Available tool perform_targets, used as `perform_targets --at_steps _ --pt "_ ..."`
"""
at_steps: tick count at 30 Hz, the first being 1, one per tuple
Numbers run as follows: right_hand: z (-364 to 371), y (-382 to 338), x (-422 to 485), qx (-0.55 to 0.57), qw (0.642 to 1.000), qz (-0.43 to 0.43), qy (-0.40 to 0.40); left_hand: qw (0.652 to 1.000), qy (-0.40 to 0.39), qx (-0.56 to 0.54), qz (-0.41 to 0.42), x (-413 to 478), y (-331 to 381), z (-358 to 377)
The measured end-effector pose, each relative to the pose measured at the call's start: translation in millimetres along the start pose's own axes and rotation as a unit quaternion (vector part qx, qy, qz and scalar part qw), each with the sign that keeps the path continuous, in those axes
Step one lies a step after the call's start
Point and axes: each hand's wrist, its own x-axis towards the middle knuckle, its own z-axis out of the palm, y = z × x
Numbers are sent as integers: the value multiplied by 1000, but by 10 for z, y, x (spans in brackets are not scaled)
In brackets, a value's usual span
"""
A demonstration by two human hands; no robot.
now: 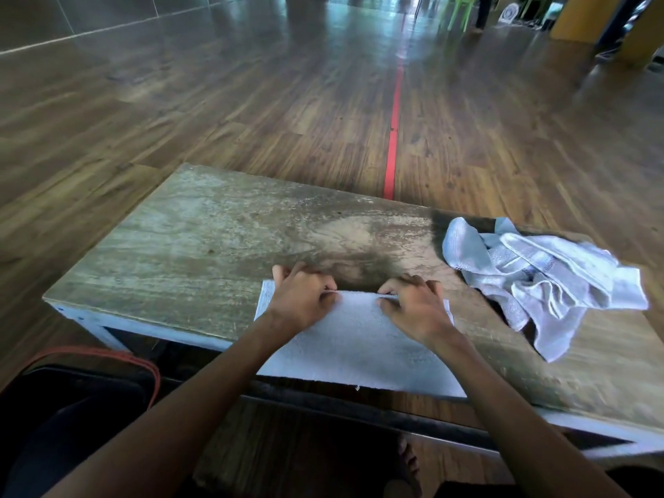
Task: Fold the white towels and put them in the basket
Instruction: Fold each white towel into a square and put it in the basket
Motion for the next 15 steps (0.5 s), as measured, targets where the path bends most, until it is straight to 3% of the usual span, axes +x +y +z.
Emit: perform_targets --at_steps 4,9,15 --pt "-143 118 -7 15 1000 7 -25 998 -63 14 -17 74 -161 -146" --pt "-214 333 -11 49 997 57 -32 996 -79 28 -43 107 -408 -306" --pt "-245 561 -116 71 987 147 1 999 5 36 -32 -51 -662 -274"
